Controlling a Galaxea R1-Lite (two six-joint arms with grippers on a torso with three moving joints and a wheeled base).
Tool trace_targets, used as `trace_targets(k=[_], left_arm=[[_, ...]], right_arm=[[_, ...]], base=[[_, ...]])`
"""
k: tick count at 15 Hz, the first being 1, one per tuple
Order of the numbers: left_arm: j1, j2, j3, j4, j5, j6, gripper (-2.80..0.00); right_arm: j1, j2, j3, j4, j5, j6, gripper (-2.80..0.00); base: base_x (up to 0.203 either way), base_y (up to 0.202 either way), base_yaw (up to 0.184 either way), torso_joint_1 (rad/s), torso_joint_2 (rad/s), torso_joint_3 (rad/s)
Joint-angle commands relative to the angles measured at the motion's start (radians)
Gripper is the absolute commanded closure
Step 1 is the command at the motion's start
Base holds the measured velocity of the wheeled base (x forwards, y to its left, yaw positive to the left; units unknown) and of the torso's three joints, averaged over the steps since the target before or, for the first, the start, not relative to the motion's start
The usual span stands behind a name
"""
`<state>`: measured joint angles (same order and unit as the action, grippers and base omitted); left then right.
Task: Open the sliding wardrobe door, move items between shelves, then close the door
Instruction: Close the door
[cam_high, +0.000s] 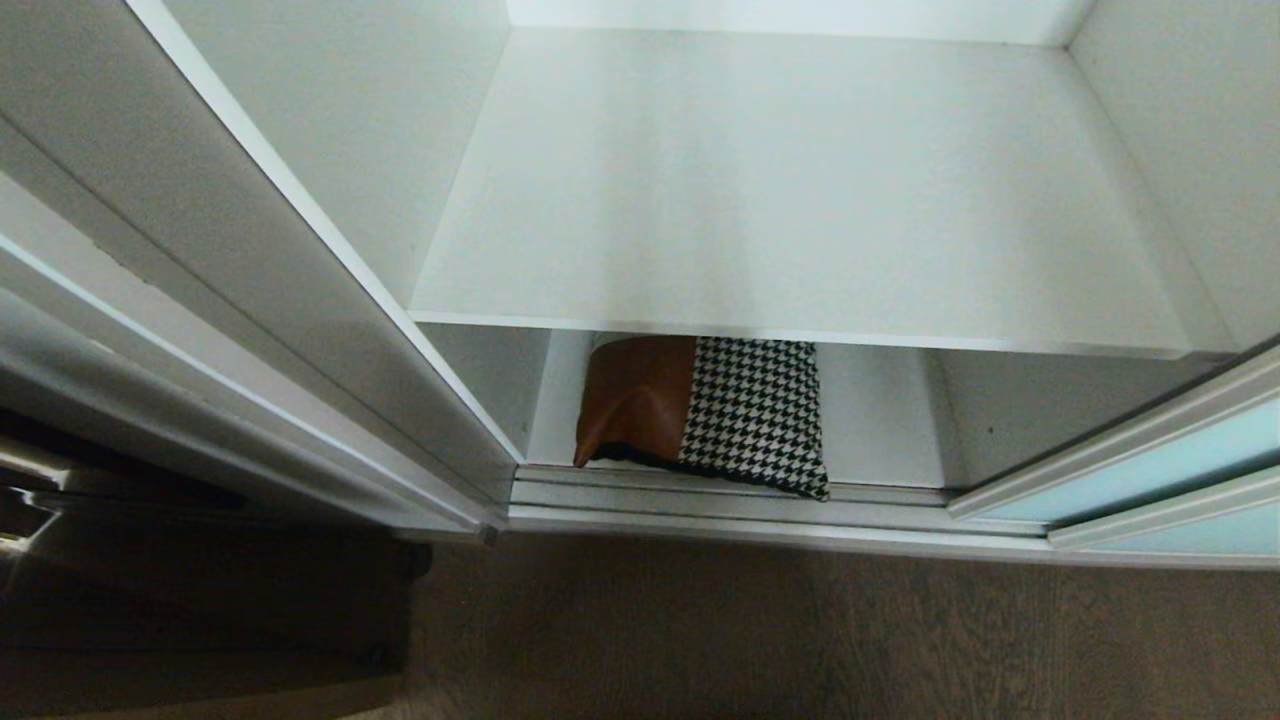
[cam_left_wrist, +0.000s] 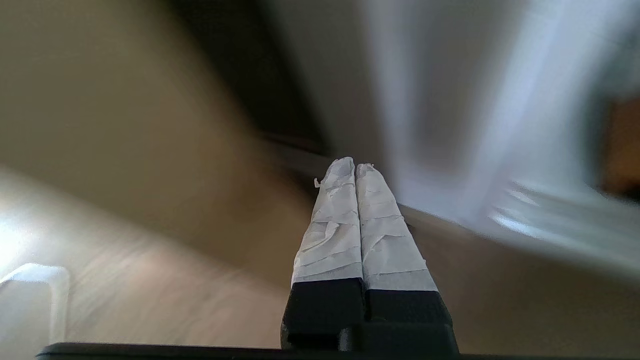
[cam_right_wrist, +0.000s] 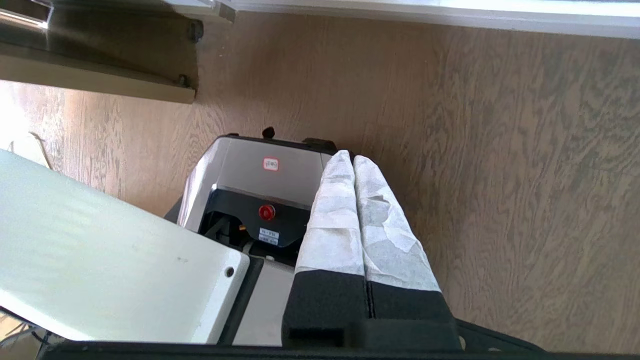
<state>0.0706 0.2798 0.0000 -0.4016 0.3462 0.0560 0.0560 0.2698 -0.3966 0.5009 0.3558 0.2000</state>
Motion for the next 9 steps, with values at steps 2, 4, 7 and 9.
trace_targets(k=[2, 4, 7, 9], left_arm=[[-0.001, -0.003, 0.002, 0.114, -0.233, 0.017, 0.00], [-0.002, -0.004, 0.002, 0.237, -0.313, 0.022, 0.00], [-0.002, -0.007, 0.002, 0.343, -0.332, 0.075, 0.00], [-0.002, -0.007, 0.002, 0.352, -0.334, 0.051, 0.00]], right_arm=[[0.001, 0.003, -0.002, 0.002, 0.003, 0.001, 0.00], [0.001, 0.003, -0.010, 0.001, 0.005, 0.001, 0.00], [0.001, 0.003, -0.015, 0.001, 0.006, 0.001, 0.00], [0.001, 0.003, -0.014, 0.001, 0.006, 0.001, 0.00]], base=[[0.000, 0.000, 0.000, 0.000, 0.00, 0.000], [0.000, 0.000, 0.000, 0.000, 0.00, 0.000], [0.000, 0.000, 0.000, 0.000, 0.00, 0.000], [0.000, 0.000, 0.000, 0.000, 0.00, 0.000]])
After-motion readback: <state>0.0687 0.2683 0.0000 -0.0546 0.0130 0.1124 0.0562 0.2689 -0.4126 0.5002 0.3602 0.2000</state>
